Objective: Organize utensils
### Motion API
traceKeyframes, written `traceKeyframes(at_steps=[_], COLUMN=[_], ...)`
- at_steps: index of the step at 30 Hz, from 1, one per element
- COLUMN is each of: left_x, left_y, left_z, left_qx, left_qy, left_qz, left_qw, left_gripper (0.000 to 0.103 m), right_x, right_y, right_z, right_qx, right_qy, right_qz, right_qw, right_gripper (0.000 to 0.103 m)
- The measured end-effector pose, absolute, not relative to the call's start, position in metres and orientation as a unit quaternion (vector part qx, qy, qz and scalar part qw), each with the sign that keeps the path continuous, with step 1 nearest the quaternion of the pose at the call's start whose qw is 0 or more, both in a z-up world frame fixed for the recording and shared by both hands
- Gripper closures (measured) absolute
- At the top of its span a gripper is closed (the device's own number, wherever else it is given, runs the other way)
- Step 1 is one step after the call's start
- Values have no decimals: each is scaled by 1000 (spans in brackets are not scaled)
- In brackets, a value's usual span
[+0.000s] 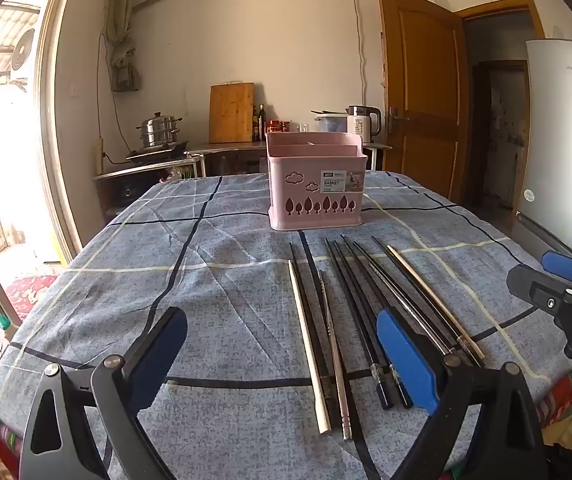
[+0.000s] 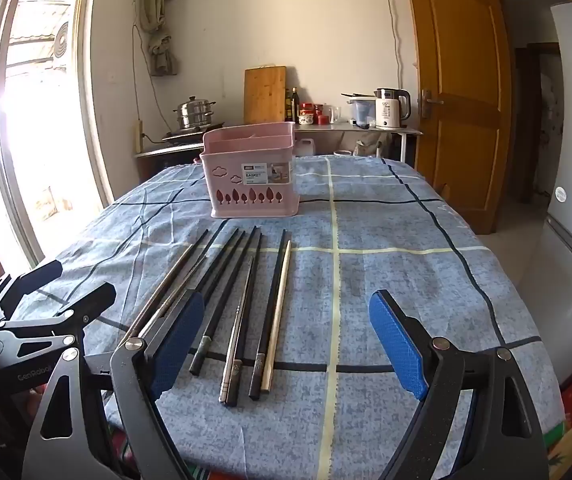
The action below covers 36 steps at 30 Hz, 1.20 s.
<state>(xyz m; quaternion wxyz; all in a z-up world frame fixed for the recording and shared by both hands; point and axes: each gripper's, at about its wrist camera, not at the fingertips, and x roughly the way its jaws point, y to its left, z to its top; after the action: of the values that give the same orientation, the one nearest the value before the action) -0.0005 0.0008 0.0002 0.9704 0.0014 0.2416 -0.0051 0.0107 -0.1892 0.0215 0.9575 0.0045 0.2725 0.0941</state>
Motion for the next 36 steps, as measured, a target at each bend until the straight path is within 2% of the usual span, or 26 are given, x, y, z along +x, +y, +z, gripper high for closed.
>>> traceKeyframes(at_steps=[36], left_x=[-5], left_y=[-5], left_z=[5], left_qx=[11], left_qy=[248], left_qz=[-17], left_qw=[969], left_gripper=[6], right_x=[6], right_y=[-188], right_z=[25], right_qx=[-3], right_qy=[266], right_qz=[94], right_qw=[959], right_gripper=[18])
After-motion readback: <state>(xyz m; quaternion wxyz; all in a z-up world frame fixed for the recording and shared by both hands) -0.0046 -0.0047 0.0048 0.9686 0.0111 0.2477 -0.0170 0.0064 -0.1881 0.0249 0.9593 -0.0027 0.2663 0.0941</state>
